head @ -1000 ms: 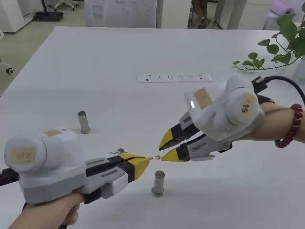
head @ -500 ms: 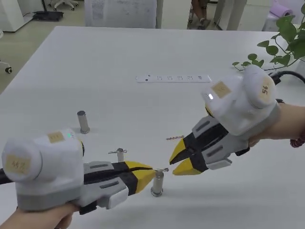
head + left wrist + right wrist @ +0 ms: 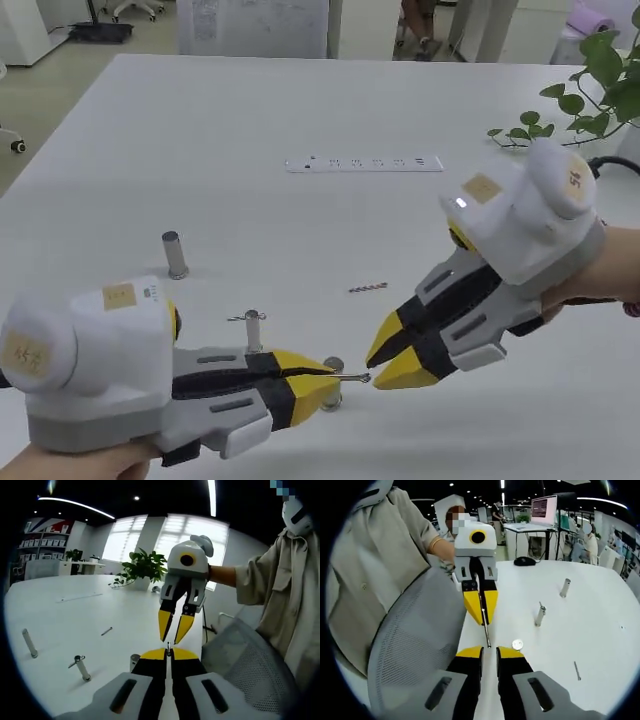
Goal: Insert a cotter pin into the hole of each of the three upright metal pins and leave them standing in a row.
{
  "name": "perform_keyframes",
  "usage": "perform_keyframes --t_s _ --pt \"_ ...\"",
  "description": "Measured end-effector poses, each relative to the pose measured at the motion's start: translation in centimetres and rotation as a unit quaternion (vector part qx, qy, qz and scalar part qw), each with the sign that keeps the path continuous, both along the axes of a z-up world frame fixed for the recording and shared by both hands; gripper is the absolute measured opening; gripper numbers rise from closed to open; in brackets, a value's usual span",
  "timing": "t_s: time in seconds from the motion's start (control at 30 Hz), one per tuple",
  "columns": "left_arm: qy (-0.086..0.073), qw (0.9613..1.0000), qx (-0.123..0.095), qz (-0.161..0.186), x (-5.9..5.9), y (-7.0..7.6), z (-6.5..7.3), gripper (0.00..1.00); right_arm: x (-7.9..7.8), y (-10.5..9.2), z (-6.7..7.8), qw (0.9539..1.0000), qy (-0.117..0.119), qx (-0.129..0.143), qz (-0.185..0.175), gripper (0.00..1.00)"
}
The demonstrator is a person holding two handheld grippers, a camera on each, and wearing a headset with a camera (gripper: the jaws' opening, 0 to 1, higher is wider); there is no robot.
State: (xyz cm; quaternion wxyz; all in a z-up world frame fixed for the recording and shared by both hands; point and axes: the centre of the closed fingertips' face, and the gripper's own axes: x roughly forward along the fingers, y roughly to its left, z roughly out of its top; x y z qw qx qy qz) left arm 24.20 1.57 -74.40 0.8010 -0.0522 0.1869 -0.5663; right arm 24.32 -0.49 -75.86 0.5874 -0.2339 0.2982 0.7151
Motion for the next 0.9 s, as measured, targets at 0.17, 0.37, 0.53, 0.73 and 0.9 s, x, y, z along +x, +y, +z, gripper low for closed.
perform_keyframes --t_s 0.17,0.37,0.53,0.73,0.9 --pt "0.002 0.9999 -0.007 -0.011 -0.4 -0.2 0.2 0.00 -0.7 0.1 0.2 0.9997 0.021 0.009 -0.002 0.11" --pt "-0.001 0.9995 -0.018 -0.027 -1.0 -0.4 0.6 0.00 -1.1 0.1 0.3 0.9990 0.042 0.013 0.001 0.10" --pt "-0.001 0.9993 -0.021 -0.031 -1.3 -0.4 0.8 0.00 -1.6 0.2 0.4 0.9985 0.051 0.017 0.005 0.07" --pt "-0.001 0.9990 -0.023 -0.037 -1.6 -0.4 0.9 0.00 -2.1 0.2 0.7 0.9982 0.053 0.024 0.013 0.05" --pt "-0.004 0.9989 -0.021 -0.041 -1.7 -0.4 0.9 0.00 -2.2 0.2 0.8 0.9986 0.046 0.024 0.013 0.04"
